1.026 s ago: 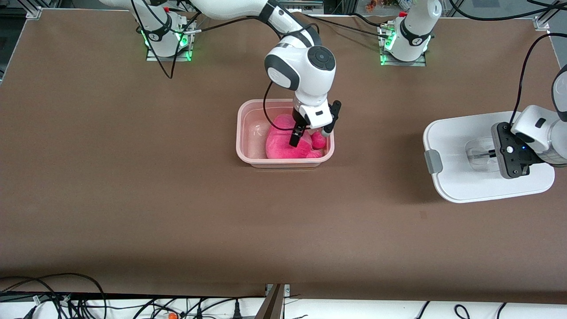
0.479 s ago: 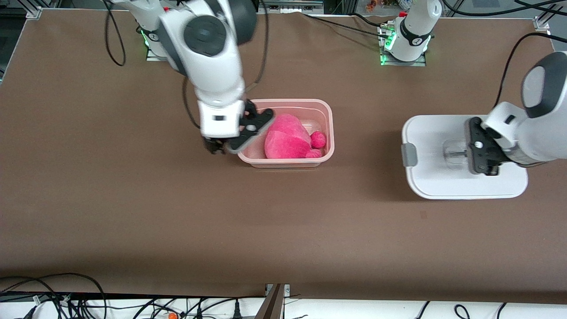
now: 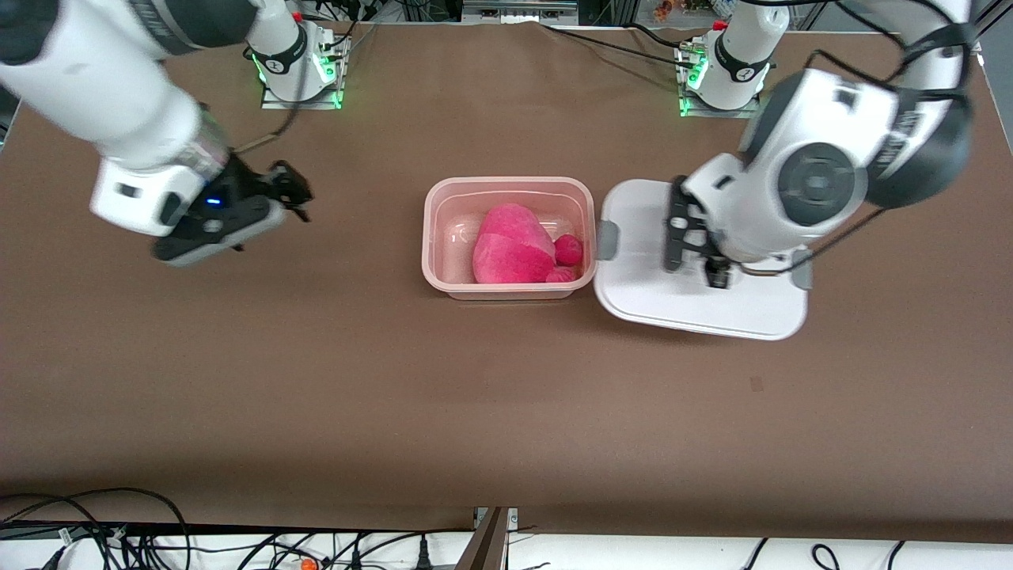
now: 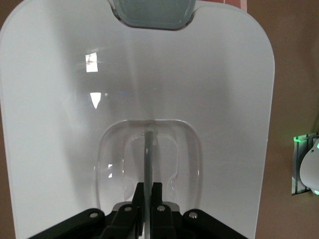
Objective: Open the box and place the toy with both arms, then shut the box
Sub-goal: 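Lower the white lid onto the box with the left gripper and press it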
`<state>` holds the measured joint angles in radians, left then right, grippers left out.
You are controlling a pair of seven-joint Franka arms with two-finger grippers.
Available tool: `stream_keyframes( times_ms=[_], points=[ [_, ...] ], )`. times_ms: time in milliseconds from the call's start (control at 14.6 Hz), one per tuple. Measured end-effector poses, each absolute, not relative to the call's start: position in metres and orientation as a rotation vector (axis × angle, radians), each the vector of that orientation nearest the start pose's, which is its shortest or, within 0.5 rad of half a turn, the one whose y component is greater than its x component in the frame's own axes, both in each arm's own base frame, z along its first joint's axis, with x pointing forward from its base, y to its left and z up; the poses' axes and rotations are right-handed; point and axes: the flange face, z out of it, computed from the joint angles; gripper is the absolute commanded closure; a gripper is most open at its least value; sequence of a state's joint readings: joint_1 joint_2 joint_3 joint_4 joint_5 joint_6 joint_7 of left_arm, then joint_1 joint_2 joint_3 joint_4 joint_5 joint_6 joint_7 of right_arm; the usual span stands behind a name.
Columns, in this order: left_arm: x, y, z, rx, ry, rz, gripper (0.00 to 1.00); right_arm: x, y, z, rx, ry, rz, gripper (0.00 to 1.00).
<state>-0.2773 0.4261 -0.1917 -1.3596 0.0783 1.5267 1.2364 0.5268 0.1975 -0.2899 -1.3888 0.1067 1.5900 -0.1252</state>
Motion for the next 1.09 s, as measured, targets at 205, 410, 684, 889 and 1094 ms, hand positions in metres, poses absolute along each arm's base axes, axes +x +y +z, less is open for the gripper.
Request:
stream_keyframes(
  times_ms=[205, 410, 684, 889, 1094],
  points=[
    [0.560, -0.365, 0.438, -2.121, 2.378, 0.393, 1.00, 0.573, 0.096, 0.612, -3.036, -0.375, 0.014, 0.00],
    [0.530, -0.437, 0.419, -2.148, 2.329, 0.329, 1.00, 0.550, 0.046, 0.617, -3.025, -0.265, 0.021, 0.00],
    [0.509, -0.490, 0.392, -2.146, 2.333, 0.233, 1.00, 0.537, 0.037, 0.617, -3.041, -0.246, 0.031, 0.00],
    [0.502, -0.501, 0.384, -2.128, 2.351, 0.227, 1.00, 0.537, 0.040, 0.616, -3.065, -0.249, 0.035, 0.00],
    [0.494, -0.510, 0.381, -2.123, 2.352, 0.234, 1.00, 0.538, 0.039, 0.616, -3.096, -0.255, 0.028, 0.00]
  ],
)
